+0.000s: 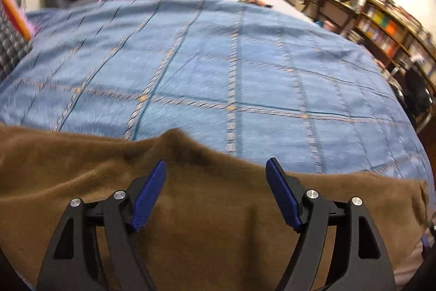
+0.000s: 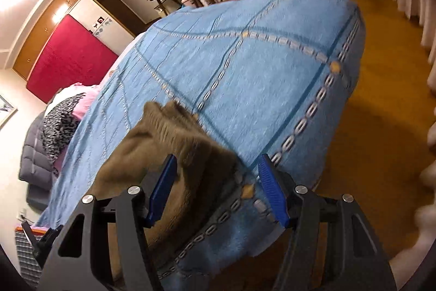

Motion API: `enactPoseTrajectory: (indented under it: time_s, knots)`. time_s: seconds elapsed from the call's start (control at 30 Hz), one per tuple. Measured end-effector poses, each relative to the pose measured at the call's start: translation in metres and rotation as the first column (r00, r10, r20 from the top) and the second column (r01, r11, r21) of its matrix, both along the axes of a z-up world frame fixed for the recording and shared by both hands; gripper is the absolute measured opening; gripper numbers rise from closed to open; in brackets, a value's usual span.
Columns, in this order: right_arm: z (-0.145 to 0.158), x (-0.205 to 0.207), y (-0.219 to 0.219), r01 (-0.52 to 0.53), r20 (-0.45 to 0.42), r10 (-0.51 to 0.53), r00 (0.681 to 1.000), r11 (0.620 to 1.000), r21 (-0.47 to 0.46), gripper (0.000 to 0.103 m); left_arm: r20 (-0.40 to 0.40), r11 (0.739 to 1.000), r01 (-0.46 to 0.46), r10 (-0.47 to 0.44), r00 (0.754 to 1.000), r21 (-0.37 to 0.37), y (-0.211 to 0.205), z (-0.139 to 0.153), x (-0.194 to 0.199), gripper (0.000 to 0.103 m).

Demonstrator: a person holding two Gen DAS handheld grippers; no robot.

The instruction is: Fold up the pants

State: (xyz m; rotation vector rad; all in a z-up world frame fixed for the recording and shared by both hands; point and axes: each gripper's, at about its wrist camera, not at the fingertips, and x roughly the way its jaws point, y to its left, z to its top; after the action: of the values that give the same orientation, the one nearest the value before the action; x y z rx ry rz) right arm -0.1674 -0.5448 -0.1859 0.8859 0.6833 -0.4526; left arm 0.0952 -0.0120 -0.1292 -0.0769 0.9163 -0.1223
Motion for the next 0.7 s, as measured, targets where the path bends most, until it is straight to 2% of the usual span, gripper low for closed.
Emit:
enactPoseTrajectory:
  time_s: [0.17, 0.23, 0.4, 0.43, 0.5, 0.57, 0.63, 0.7]
  knots:
    - [-0.006, 0.013, 0.004, -0.038, 0.038, 0.037, 0.999, 0.999, 0.035, 0.066, -0.006, 0.995, 0.091, -0.091, 0.996, -0.043, -0.027, 0.01, -0.013, 0.076]
    - [-0.009, 0.017, 0.005, -0.045, 0.046, 0.043, 0.998, 0.998, 0.045, 0.071, -0.025, 0.99, 0.126, -0.128, 0.992, -0.069, -0.038, 0.009, -0.018, 0.076]
    - [-0.014, 0.019, 0.013, -0.025, 0.048, 0.023, 0.999, 0.999, 0.045, 0.071, -0.071, 0.972, 0.211, -0.219, 0.973, -0.106, -0.068, -0.003, -0.038, 0.076]
    - [-0.014, 0.02, 0.013, -0.023, 0.047, 0.021, 0.999, 0.999, 0.041, 0.069, -0.082, 0.966, 0.236, -0.245, 0.966, -0.105, -0.076, -0.007, -0.043, 0.076]
    - [-0.015, 0.022, 0.013, -0.015, 0.041, 0.013, 0.999, 0.999, 0.043, 0.056, -0.099, 0.956, 0.275, -0.284, 0.954, -0.099, -0.088, -0.015, -0.052, 0.076]
    - [-0.018, 0.025, 0.012, -0.014, 0.051, 0.011, 0.999, 0.998, 0.066, 0.037, -0.124, 0.948, 0.308, -0.317, 0.94, -0.086, -0.099, -0.024, -0.059, 0.076]
    - [-0.017, 0.025, 0.012, -0.018, 0.066, 0.013, 0.998, 0.997, 0.077, 0.032, -0.146, 0.942, 0.329, -0.335, 0.931, -0.061, -0.109, -0.032, -0.065, 0.077]
    - [-0.006, 0.024, 0.017, -0.032, 0.082, 0.028, 0.996, 0.998, 0.051, 0.03, -0.145, 0.937, 0.349, -0.349, 0.926, -0.026, -0.114, -0.036, -0.07, 0.079]
